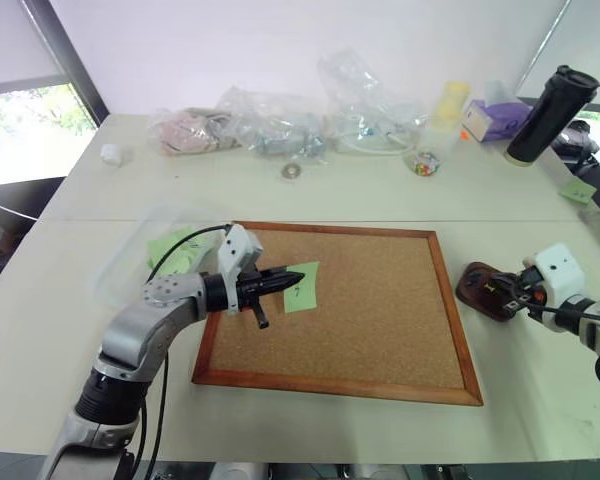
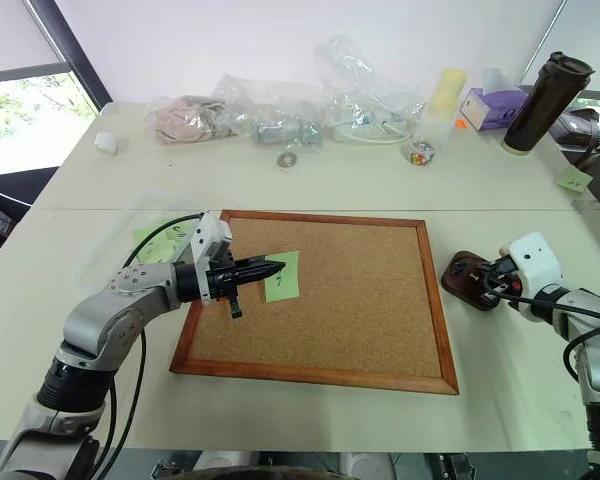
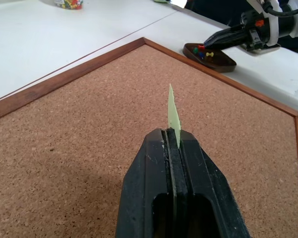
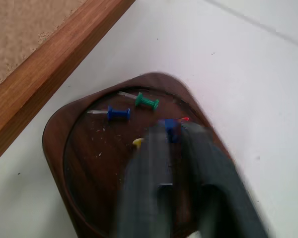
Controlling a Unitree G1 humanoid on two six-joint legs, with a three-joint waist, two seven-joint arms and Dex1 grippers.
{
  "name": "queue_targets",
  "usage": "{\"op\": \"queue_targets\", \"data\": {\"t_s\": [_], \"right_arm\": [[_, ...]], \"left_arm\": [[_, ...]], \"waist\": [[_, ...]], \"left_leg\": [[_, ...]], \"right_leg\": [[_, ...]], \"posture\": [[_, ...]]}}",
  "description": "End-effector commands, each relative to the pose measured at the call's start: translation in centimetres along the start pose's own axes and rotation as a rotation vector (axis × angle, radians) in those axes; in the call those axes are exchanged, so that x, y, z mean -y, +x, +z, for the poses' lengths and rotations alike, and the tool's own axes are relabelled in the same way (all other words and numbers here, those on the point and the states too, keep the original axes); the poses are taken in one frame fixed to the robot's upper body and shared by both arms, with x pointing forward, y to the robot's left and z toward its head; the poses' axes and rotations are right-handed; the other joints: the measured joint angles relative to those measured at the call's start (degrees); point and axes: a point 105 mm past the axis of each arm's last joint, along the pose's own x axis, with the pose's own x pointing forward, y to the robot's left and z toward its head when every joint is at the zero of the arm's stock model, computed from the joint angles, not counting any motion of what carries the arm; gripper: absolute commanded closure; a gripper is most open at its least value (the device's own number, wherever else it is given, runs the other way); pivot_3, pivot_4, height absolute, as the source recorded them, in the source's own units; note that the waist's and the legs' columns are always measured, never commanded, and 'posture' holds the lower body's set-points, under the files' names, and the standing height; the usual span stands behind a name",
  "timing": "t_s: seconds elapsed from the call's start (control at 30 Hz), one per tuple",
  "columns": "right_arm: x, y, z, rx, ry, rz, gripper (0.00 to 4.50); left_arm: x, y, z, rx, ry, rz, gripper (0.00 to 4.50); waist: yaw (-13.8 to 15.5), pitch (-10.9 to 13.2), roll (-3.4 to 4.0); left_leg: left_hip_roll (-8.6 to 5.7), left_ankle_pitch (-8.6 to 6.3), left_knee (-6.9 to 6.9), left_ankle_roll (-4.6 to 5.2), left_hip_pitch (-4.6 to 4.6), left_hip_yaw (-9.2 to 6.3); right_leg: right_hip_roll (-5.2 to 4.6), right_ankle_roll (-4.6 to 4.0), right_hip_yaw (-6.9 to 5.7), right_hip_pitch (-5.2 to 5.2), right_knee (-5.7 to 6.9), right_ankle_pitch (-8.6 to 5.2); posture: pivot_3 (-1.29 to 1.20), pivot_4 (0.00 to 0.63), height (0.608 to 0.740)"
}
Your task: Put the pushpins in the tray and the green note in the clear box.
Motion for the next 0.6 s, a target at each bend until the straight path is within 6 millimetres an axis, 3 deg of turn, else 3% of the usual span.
{"op": "queue_targets", "data": {"t_s": [0.03,0.17,0.4,0.5,0.6], "right_arm": [[0.3,-0.6,0.8,0.043,0.023,-0.011,2.08],[0.3,-1.1,1.8,0.096,0.105,0.002,0.04],[0.1,-1.9,2.5,0.146,0.189,0.022,0.04],[-0.4,-2.6,5.3,0.255,0.240,0.083,0.04],[-2.7,-3.2,8.2,0.332,0.233,0.221,0.04]], "left_arm": [[0.4,0.0,1.1,0.033,0.058,-0.009,4.50],[0.2,-0.1,1.1,0.034,0.058,-0.001,4.50],[-0.1,-0.2,1.1,0.037,0.060,0.016,4.50],[-0.3,-0.5,1.8,0.042,0.083,0.024,4.50],[-0.5,-1.0,3.5,0.062,0.124,0.032,4.50]], "waist": [[0.0,0.0,0.00],[0.1,0.0,0.00],[0.1,0.0,0.00],[0.1,0.0,0.02],[-0.1,0.0,0.02]], "left_leg": [[0.00,0.00,0.00,0.00,0.00,0.00],[0.00,0.00,0.01,0.00,0.00,0.00],[0.00,0.00,0.01,0.00,0.00,0.00],[0.00,0.00,0.01,0.00,0.00,0.00],[0.02,0.00,0.00,0.00,0.00,0.00]], "right_leg": [[0.00,0.00,0.00,0.00,0.00,0.00],[0.00,0.00,0.00,0.01,0.00,0.00],[-0.01,0.00,0.01,0.01,0.00,0.00],[-0.01,0.00,0.01,0.00,0.00,0.00],[0.01,0.00,0.01,-0.02,0.01,0.00]], "posture": [[0.00,0.150,0.740],[0.00,0.150,0.740],[0.00,0.150,0.740],[0.00,0.150,0.740],[0.00,0.150,0.740]]}}
